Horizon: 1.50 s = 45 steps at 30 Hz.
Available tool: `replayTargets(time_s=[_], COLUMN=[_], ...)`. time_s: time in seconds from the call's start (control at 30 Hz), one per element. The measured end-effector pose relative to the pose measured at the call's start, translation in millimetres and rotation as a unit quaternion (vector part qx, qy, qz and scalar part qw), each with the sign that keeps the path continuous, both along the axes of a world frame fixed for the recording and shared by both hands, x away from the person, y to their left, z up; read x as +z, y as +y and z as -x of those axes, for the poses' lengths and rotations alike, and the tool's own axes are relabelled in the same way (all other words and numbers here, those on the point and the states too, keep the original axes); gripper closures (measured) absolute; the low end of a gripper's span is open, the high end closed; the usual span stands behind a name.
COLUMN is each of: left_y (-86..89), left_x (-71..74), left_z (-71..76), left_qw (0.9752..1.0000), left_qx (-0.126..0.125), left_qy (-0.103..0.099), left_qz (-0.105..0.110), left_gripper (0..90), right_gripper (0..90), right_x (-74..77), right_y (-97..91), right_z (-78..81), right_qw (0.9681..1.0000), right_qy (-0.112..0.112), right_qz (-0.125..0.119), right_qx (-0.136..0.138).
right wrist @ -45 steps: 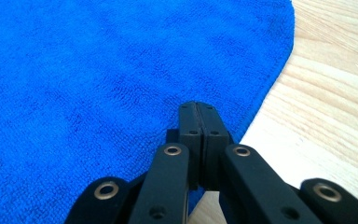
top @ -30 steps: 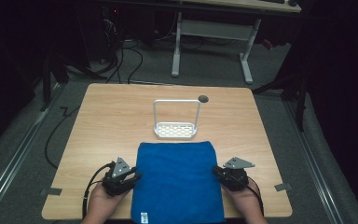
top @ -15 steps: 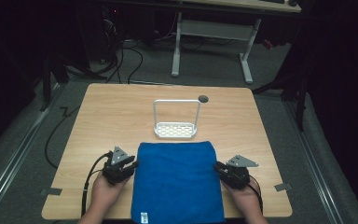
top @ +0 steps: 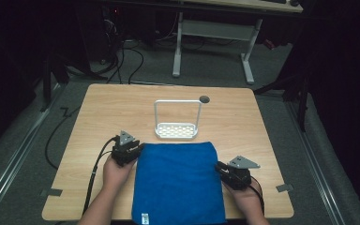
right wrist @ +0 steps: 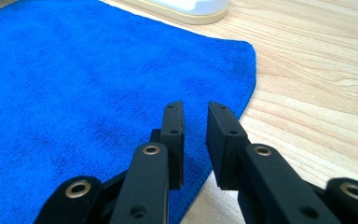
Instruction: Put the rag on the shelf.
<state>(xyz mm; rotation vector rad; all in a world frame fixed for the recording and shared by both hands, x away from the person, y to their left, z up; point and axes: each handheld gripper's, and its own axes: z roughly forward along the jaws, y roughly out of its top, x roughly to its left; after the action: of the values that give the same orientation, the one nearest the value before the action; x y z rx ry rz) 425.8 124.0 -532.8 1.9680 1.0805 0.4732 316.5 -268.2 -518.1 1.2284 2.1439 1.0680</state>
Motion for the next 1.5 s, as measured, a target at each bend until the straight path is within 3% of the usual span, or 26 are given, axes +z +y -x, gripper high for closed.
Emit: replayTargets(time_s=[0.07, 0.23, 0.33, 0.37, 0.47, 0.67, 0.87, 0.97, 1.1, 1.37, 1.5], left_y=[0.8, 4.1, 2.4, 0.1, -6.6, -6.5, -7.1, -7.2, -7.6, -7.5, -7.2], left_x=[0.0, -1.2, -1.6, -2.2, -2.0, -2.0, -1.8, -1.9, -1.6, -1.8, -1.8], left_z=[-0.9, -4.3, -4.9, -6.3, -3.5, -3.3, -2.5, -2.4, -1.9, -1.9, -1.9], left_qw=[1.0, 0.9994, 0.9995, 0.9992, 0.9994, 0.9994, 0.9992, 0.9992, 0.9991, 0.9992, 0.9992], left_qx=[0.003, 0.007, 0.008, 0.003, -0.004, -0.012, -0.019, -0.018, -0.019, -0.019, -0.02], left_qy=[-0.001, 0.025, 0.03, 0.04, 0.023, 0.023, 0.022, 0.021, 0.021, 0.021, 0.022], left_qz=[0.006, 0.021, 0.012, 0.003, -0.026, -0.025, -0.027, -0.028, -0.031, -0.029, -0.028], left_gripper=[68.4, 64.6, 64.4, 63.9, 61.7, 70.0, 77.0, 77.0, 76.4, 76.2, 76.7], right_gripper=[75.4, 71.7, 71.9, 71.9, 73.1, 75.8, 75.6, 75.6, 75.1, 73.3, 78.8], right_x=[-0.1, 0.8, 4.6, 6.6, 10.6, 3.5, 0.1, -1.6, -4.5, -9.2, -10.6], right_y=[-0.4, -3.7, -5.6, -6.4, -6.7, -2.9, 0.7, 5.2, 10.9, 12.1, 12.5], right_z=[-0.5, -5.1, -13.6, -17.6, -34.3, -70.0, -93.5, -96.1, -95.3, -95.8, -94.3], right_qw=[1.0, 0.9998, 0.9993, 0.9991, 0.9982, 0.9965, 0.995, 0.9954, 0.996, 0.9953, 0.9959], right_qy=[-0.001, -0.007, -0.008, -0.01, -0.007, 0.023, 0.043, 0.047, 0.054, 0.06, 0.055], right_qz=[0.001, -0.006, -0.008, -0.011, -0.005, 0.011, -0.001, -0.006, 0.005, 0.017, 0.014], right_qx=[-0.002, -0.018, -0.035, -0.041, -0.059, -0.079, -0.09, -0.083, -0.072, -0.074, -0.07])
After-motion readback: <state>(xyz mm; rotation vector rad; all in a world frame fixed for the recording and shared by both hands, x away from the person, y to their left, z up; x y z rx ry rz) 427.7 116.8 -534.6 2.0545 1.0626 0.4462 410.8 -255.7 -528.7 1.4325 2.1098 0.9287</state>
